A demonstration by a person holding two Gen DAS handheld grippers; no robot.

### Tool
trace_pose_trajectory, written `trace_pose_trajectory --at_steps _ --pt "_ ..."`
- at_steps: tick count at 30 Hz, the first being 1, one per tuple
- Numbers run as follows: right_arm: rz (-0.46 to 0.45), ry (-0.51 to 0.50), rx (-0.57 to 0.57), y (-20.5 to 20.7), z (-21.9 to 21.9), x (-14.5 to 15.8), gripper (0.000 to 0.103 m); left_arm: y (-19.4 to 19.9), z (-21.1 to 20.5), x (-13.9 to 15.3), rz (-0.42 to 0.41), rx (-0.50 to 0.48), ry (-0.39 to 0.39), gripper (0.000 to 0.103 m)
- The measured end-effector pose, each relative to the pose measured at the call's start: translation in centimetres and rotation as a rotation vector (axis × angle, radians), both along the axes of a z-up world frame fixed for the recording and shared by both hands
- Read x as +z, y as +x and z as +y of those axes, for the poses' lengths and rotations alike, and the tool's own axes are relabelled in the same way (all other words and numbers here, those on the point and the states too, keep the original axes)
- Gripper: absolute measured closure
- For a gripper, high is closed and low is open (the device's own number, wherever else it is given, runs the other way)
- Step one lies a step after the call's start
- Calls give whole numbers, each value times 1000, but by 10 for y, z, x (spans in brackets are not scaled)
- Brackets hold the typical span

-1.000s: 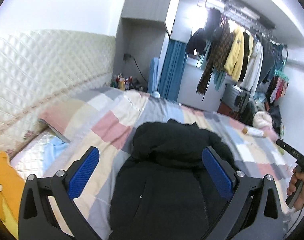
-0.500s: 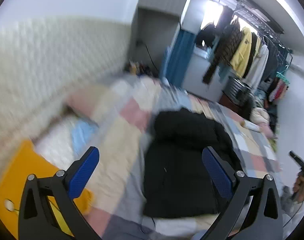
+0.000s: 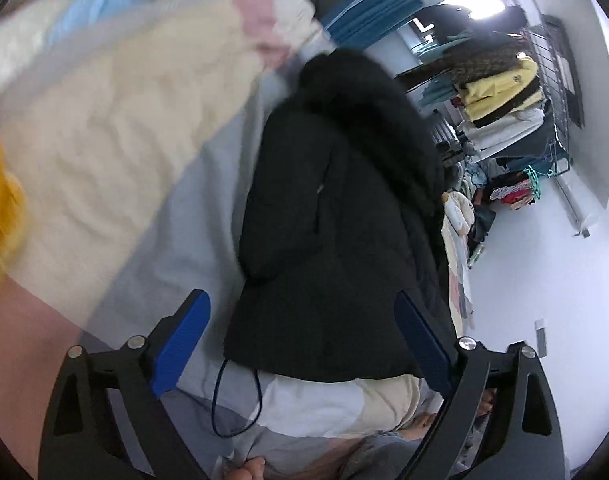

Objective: Fold large clothes
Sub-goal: 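Carry the hem over the jacket body toward the collar with both grippers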

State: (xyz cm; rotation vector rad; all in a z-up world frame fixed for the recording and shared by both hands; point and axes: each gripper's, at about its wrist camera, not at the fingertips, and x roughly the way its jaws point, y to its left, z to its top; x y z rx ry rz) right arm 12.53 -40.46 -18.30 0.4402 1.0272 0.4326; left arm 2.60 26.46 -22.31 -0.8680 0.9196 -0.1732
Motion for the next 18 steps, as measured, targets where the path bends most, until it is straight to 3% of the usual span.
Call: trace_pose_trajectory --at_steps 2,4,7,11,15,18 --pt "29 29 -6 4 -2 -15 42 6 -4 -16 19 -11 -17 16" --pt "55 38 -18 9 -3 -29 33 12 -7 -27 33 -29 -36 20" --pt "80 43 -38 14 -6 -44 28 22 -10 -32 44 -56 -26 22" --pt "99 63 -57 21 -11 -58 27 30 -17 -42 63 -90 -38 28" --pt "74 136 -24 23 -8 -53 25 30 -23 -35 33 -124 -96 35" --pt "32 182 28 17 3 -35 25 24 -23 -17 -39 -157 -134 37"
